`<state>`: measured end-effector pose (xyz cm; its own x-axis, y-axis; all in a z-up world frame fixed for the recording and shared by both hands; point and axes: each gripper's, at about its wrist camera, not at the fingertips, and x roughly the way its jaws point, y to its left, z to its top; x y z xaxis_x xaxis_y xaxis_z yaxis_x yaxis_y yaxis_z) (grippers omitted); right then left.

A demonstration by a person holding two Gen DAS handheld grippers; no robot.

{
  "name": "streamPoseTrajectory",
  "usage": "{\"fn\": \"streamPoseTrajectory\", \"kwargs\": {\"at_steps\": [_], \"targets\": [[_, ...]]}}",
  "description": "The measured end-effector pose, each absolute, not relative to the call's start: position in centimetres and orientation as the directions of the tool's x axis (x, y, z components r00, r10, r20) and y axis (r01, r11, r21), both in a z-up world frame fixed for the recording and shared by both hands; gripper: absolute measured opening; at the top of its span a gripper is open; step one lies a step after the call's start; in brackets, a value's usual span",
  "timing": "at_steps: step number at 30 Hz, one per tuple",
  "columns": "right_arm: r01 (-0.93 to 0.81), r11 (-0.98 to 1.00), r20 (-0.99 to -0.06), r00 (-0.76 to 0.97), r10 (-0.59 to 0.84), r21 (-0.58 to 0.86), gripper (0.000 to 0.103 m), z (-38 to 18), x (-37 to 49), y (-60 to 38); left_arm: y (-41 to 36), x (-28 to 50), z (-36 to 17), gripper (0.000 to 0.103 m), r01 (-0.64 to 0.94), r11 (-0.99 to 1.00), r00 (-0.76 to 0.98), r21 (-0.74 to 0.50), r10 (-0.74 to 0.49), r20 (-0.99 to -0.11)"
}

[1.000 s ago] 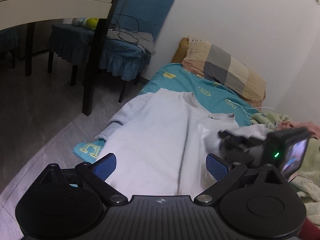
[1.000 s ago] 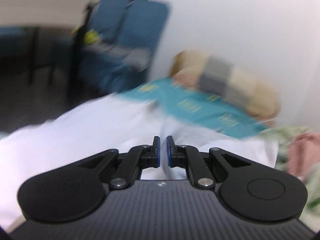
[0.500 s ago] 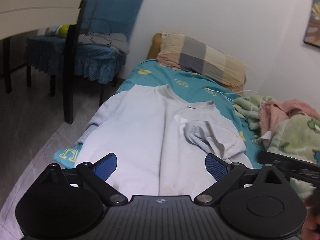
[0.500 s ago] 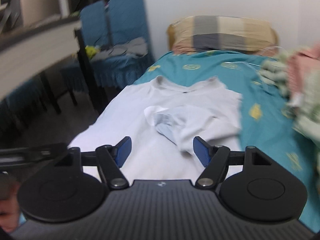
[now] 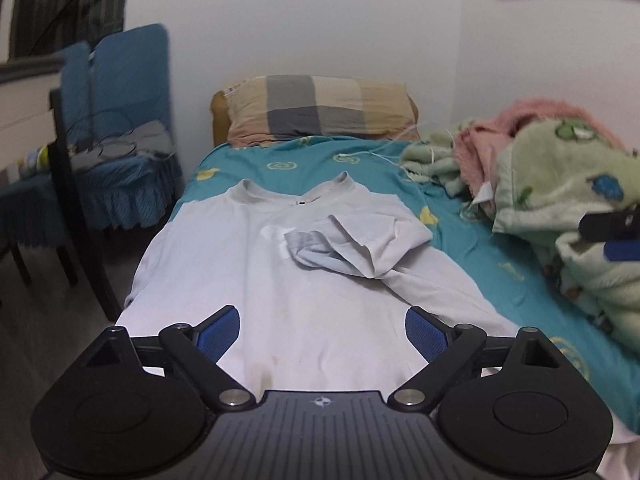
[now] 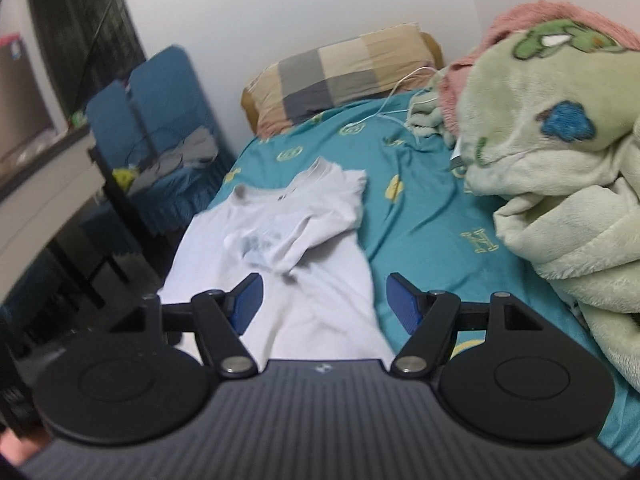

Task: Fold clothes

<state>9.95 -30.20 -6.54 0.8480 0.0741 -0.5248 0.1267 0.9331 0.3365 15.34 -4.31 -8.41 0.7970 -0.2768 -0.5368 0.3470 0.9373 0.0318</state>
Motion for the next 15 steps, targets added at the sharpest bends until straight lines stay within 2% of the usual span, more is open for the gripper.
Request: {"fn": "streamPoseTrajectory", "kwargs": {"at_steps": [6, 10, 13, 15], "targets": [[0.206, 0.903, -0.583, 0.810, 0.058, 0.377, 0.070, -9.2, 11.7, -33.4, -11.5, 20.9, -10.2, 0.087, 0.519, 0.822, 0.776, 0.235, -0.339, -0.532], [0.264, 0.874, -0.606, 0.794, 0.044, 0.409, 0.070, -10.9, 12.9, -35.5, -16.9, 25.1, -12.7, 0.081, 0.587, 0.707, 0.766, 0.394, -0.327, -0.553], [0.283, 0.863, -0.617, 0.786, 0.042, 0.419, 0.070, -11.9, 13.9, -36.6, -19.1, 28.7, -14.4, 0.063, 0.599, 0.676, 0.751, 0.429, -0.287, -0.595], [0.290, 0.862, -0.629, 0.776, 0.043, 0.416, 0.070, -12.6, 14.6, -36.9, -20.4, 31.0, -15.5, 0.019, 0.605, 0.661, 0.738, 0.444, -0.257, -0.624]]}}
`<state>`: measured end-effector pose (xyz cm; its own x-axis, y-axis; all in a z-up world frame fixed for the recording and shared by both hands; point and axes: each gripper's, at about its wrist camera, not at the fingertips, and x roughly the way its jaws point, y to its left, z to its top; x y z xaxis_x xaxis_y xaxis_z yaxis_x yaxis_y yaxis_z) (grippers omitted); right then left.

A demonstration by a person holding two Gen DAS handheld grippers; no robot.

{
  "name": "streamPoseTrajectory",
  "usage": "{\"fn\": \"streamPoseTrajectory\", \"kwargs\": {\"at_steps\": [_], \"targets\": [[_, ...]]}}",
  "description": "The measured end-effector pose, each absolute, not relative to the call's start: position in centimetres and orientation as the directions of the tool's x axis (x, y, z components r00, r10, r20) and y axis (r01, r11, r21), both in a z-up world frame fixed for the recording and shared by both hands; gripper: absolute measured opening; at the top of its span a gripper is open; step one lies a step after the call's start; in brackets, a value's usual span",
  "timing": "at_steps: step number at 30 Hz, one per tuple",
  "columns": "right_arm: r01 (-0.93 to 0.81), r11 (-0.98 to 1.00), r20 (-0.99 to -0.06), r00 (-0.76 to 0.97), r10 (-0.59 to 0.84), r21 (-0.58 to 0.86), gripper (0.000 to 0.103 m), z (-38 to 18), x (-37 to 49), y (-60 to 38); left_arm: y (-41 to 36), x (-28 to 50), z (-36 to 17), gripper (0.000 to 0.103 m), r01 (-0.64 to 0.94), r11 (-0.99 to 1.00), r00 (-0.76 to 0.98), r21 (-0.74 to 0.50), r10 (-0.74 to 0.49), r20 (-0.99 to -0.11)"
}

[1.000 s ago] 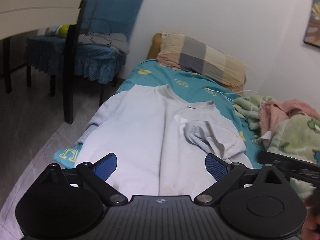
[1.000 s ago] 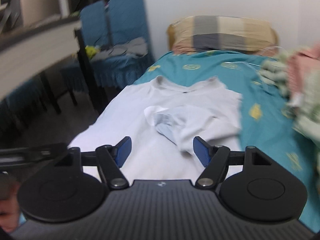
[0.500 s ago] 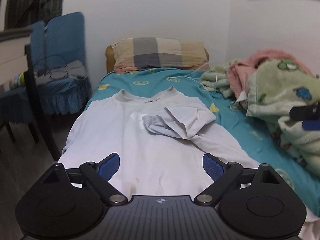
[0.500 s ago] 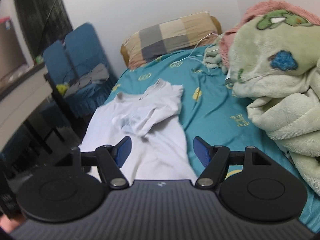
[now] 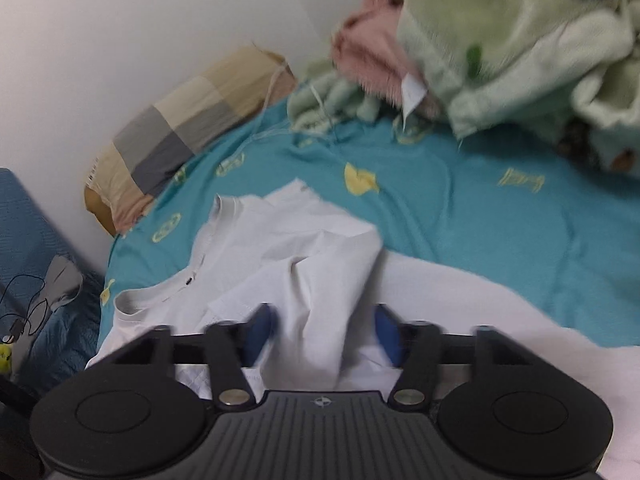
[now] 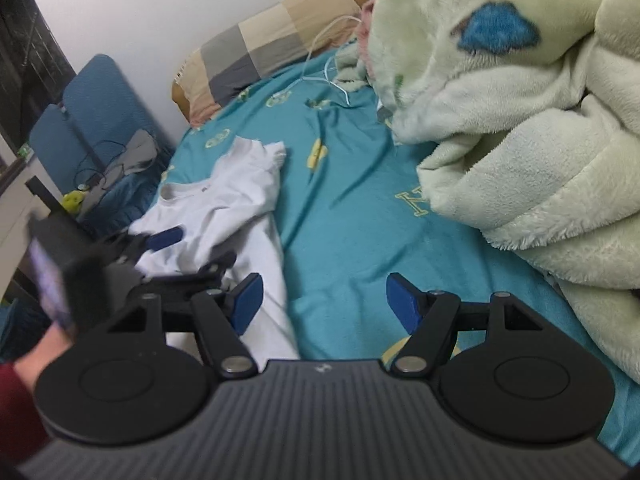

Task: Fold clothes

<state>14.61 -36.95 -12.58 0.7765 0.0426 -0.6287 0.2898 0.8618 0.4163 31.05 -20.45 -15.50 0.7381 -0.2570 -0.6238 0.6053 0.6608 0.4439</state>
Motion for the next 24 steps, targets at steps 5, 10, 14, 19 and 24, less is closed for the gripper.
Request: {"fn": "streamPoseTrajectory", "kwargs": {"at_steps": [5, 10, 14, 19, 24], "targets": [[0.306, 0.844, -0.649, 0.758, 0.065, 0.441, 0.070, -13.7, 15.5, -37.0, -18.3, 36.5, -11.8, 0.005, 0.546, 0.821, 0.698, 0.164, -0.338, -0.632], [0.267, 0.876, -0.696, 0.711, 0.103, 0.402, 0.070, -15.6, 17.4, -33.9, -14.4, 43.4, -8.3, 0.003, 0.326, 0.923, 0.670, -0.206, -0.379, -0.638], [0.145, 0.935, -0.762, 0.626, 0.166, 0.323, 0.072, -17.7, 18.8, -29.7, -11.6, 49.4, -7.7, 0.003, 0.085, 0.920, 0.643, -0.382, -0.344, -0.685], [0.007, 0.958, -0.761, 0.609, 0.223, 0.287, 0.072, -17.6, 18.6, -26.7, -10.8, 54.1, -10.6, 0.003, -0.088, 0.957, 0.611, -0.276, -0.167, -0.774], [-0.032, 0.965, -0.757, 0.614, 0.223, 0.259, 0.072, -17.8, 18.5, -26.4, -9.6, 54.7, -14.9, 0.004, -0.084, 0.962, 0.598, -0.260, -0.160, -0.786]]}}
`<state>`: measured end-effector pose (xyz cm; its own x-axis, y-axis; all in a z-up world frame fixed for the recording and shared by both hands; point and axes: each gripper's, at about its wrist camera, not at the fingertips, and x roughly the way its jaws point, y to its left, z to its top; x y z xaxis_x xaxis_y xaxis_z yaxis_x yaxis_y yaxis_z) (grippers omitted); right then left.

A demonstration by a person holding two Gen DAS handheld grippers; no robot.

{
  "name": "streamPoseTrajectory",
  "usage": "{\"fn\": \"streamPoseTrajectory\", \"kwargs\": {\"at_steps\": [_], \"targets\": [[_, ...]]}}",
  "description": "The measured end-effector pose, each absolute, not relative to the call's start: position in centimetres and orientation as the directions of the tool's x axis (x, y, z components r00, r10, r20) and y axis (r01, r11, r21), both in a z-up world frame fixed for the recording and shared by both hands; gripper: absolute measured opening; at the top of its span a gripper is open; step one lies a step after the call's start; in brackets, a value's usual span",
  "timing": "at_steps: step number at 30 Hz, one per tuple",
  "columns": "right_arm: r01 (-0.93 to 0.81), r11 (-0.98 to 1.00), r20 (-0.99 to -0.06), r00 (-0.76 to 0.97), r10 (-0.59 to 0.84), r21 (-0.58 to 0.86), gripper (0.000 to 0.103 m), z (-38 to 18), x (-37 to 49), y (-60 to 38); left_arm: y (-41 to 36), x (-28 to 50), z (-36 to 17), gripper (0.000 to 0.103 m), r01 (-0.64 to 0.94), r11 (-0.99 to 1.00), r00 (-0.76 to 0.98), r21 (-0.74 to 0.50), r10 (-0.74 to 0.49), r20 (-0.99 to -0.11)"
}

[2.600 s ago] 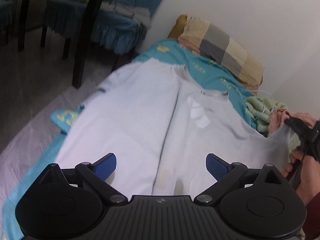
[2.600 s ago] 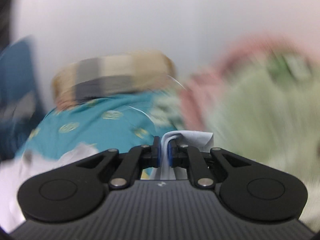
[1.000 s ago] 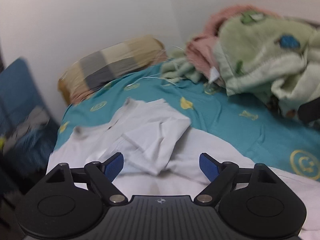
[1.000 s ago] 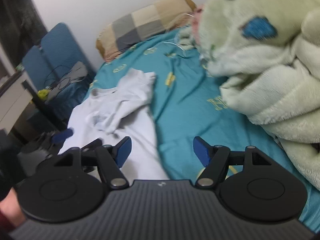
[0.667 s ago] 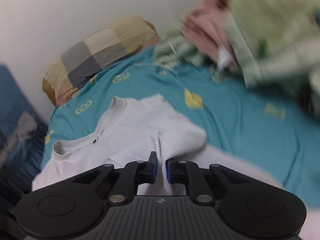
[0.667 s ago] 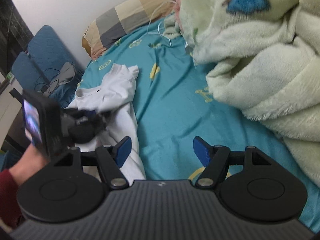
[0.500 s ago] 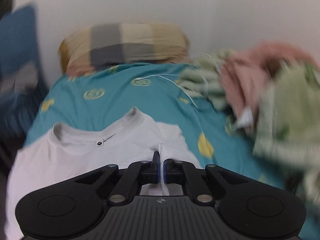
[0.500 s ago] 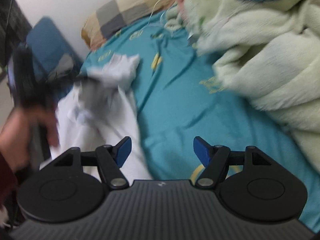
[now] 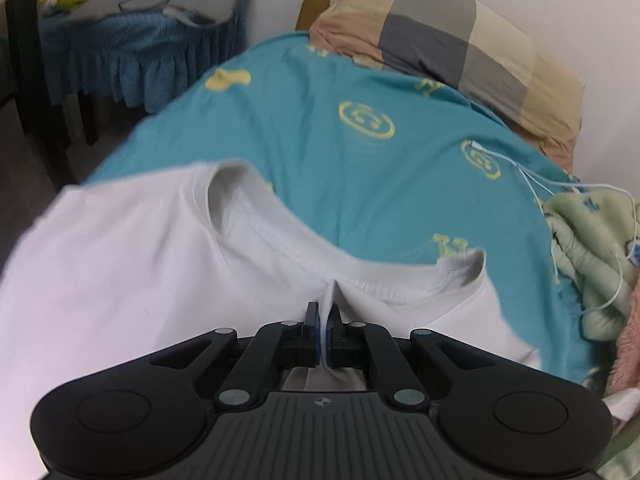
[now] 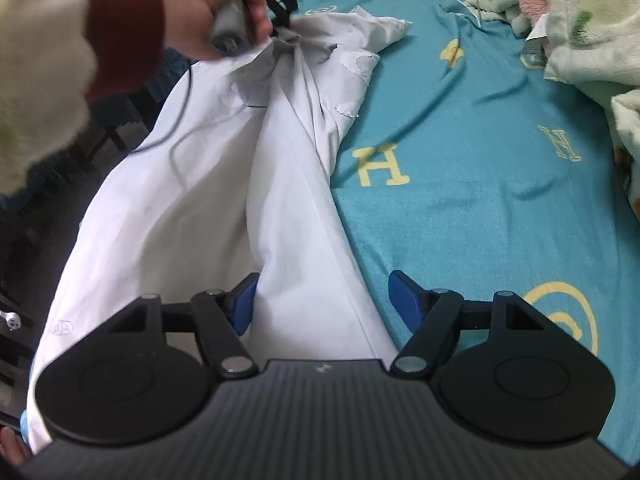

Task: Fold clothes

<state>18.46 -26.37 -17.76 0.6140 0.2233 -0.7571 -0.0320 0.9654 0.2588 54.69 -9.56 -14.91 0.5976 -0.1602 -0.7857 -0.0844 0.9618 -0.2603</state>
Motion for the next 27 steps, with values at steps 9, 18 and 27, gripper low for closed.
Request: {"fn": "streamPoseTrajectory", "kwargs": {"at_steps": [9, 18, 27], "targets": [[0.037, 0.898, -0.701, 0.639, 0.317, 0.439, 0.071, -17.7, 19.5, -29.9, -8.1, 47.0, -11.8, 0.057, 0.060, 0.966, 0.634, -0.253, -0.232, -0.738], [0.089, 0.891, -0.676, 0.686, 0.270, 0.445, 0.071, -15.7, 18.4, -32.4, -6.5, 27.4, -7.0, 0.059, 0.142, 0.945, 0.622, -0.294, -0.316, -0.717], [0.122, 0.853, -0.614, 0.745, 0.258, 0.507, 0.071, -11.6, 14.1, -35.4, -8.9, 10.8, -6.7, 0.059, 0.270, 0.881, 0.581, -0.388, -0.470, -0.665]]}}
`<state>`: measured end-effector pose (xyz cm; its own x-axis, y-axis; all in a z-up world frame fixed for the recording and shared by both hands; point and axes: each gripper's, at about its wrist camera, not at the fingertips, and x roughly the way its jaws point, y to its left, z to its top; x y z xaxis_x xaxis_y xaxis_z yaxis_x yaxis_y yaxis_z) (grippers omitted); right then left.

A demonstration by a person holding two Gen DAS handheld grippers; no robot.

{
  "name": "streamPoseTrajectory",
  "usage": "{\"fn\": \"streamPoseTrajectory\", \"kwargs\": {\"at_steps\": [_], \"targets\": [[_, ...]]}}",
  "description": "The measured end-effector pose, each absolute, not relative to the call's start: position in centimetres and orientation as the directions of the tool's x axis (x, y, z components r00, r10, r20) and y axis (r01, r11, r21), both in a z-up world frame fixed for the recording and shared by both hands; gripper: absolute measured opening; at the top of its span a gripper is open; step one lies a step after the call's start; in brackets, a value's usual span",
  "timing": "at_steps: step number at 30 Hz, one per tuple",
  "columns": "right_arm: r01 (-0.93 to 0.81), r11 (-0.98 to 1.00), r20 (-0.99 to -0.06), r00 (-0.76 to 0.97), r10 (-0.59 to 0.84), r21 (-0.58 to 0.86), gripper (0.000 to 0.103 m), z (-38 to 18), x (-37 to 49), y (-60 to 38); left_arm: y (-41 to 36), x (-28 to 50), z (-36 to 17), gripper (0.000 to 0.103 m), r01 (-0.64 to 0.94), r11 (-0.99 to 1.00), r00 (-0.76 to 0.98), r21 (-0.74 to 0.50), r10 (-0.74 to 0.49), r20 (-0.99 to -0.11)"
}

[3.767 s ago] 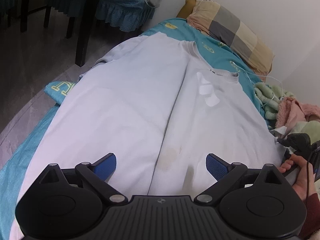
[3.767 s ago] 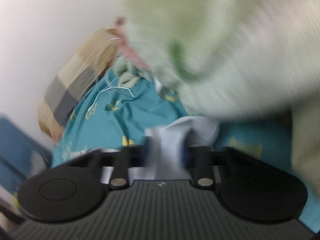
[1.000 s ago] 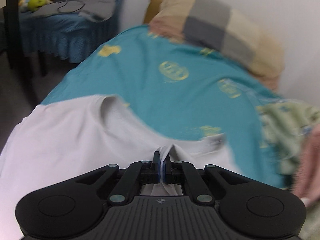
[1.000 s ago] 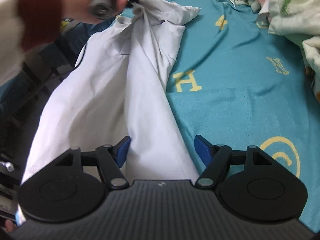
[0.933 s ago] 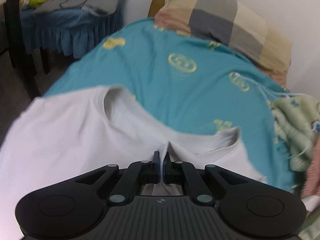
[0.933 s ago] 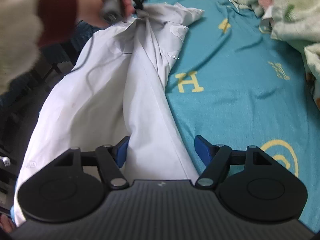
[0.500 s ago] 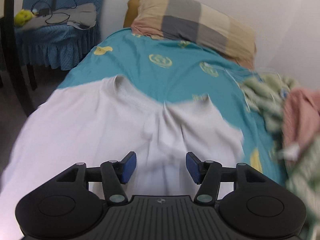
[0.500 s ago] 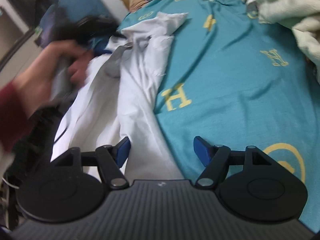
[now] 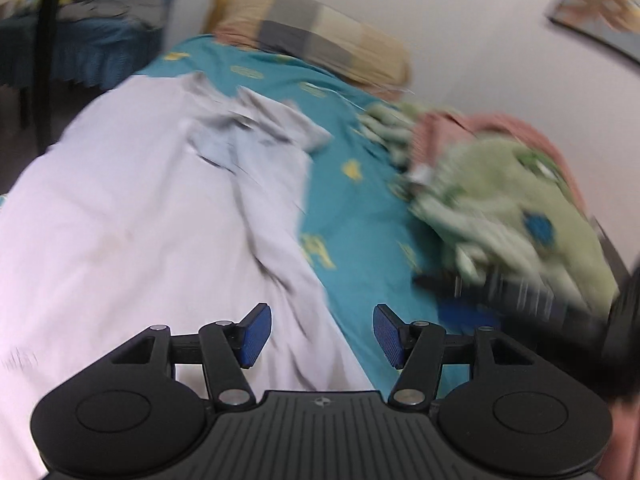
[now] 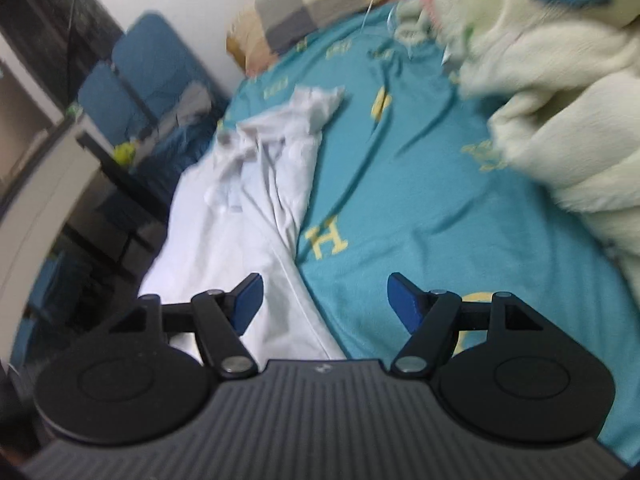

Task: Fold clothes

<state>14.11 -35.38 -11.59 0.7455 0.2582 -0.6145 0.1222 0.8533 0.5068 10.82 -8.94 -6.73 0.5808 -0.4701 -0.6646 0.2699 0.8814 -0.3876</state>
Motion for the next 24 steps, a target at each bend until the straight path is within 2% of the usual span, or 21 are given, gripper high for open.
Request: {"fn": "streamPoseTrajectory", "kwargs": {"at_steps": [7, 11, 18, 20, 21, 22, 23, 24], "targets": [[0.131, 0.873, -0.554, 0.813, 0.176, 0.470, 0.071, -7.7, 8.8, -37.5, -14.1, 4.6, -9.1, 0.056, 0.459, 0.825, 0.503, -0.331, -0.548, -0.668], [0.177, 0.894, -0.561, 0.823, 0.095, 0.412, 0.072, -7.6, 7.7, -38.2, -16.7, 3.0, -10.0, 0.049, 0.549, 0.783, 0.473, -0.294, -0.580, -0.663], [0.164, 0.883, -0.583, 0.800, 0.142, 0.440, 0.072, -9.2, 9.1, -38.2, -19.1, 3.9, -14.3, 0.052, 0.571, 0.781, 0.367, -0.255, -0.520, -0.771], [0.167, 0.882, -0.595, 0.790, 0.148, 0.441, 0.072, -9.7, 9.6, -38.1, -19.3, 3.9, -14.8, 0.051, 0.579, 0.776, 0.375, -0.250, -0.526, -0.764], [0.168, 0.880, -0.598, 0.787, 0.151, 0.444, 0.072, -9.9, 9.7, -38.1, -19.3, 3.9, -14.8, 0.046, 0.584, 0.774, 0.383, -0.243, -0.527, -0.759], [0.170, 0.878, -0.599, 0.786, 0.153, 0.447, 0.072, -10.1, 9.8, -38.2, -19.5, 3.9, -14.8, 0.036, 0.588, 0.774, 0.388, -0.233, -0.524, -0.758], [0.172, 0.877, -0.601, 0.785, 0.154, 0.449, 0.072, -10.2, 9.9, -38.2, -19.4, 4.0, -14.8, 0.006, 0.588, 0.774, 0.388, -0.234, -0.524, -0.758], [0.176, 0.877, -0.605, 0.782, 0.151, 0.447, 0.072, -10.4, 10.0, -38.3, -19.3, 4.2, -14.8, 0.002, 0.583, 0.775, 0.384, -0.245, -0.528, -0.758]]}}
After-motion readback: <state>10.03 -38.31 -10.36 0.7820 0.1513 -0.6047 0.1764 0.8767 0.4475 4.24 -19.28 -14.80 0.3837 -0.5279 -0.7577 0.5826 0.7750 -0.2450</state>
